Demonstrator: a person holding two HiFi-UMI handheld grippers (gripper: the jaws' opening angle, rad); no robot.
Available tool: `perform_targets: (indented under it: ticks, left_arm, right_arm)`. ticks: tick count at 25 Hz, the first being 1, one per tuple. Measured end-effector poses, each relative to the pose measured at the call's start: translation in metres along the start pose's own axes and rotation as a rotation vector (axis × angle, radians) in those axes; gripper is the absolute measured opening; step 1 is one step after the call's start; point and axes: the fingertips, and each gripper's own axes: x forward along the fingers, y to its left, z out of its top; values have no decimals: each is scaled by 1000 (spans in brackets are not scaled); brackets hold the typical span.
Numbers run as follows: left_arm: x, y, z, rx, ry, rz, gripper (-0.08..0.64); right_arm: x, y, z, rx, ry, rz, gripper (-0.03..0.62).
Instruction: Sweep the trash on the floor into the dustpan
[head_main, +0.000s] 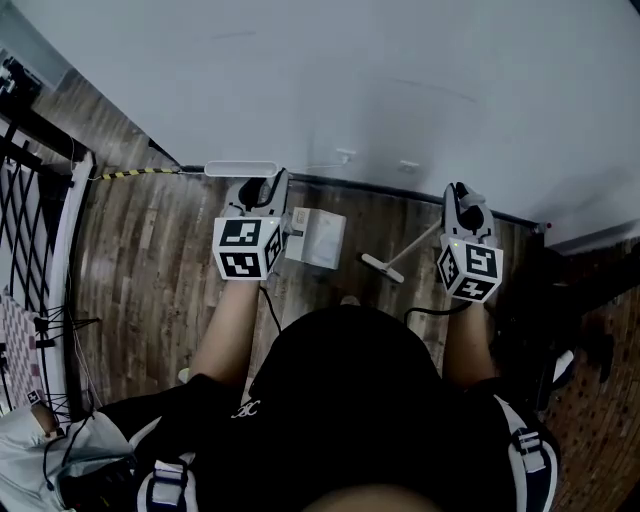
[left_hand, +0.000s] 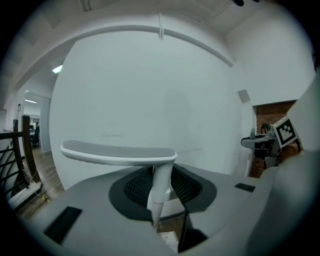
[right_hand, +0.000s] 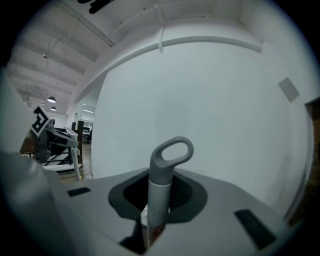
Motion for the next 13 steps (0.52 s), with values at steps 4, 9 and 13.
perform_targets:
  ticks: [4,9,13]
  left_arm:
    - [-1,-10,2,-7,-2,-26,112]
    - [-1,-25,2,-13,-1,-74,110]
    - [0,-38,-3,-16,3,-98,109]
  right_arm:
    - [-12,1,-5,3,6,-9,58]
    - [-21,-2,-4,-26,0,-25,58]
    - [-28,-4,-5,-48,-5,-24,58]
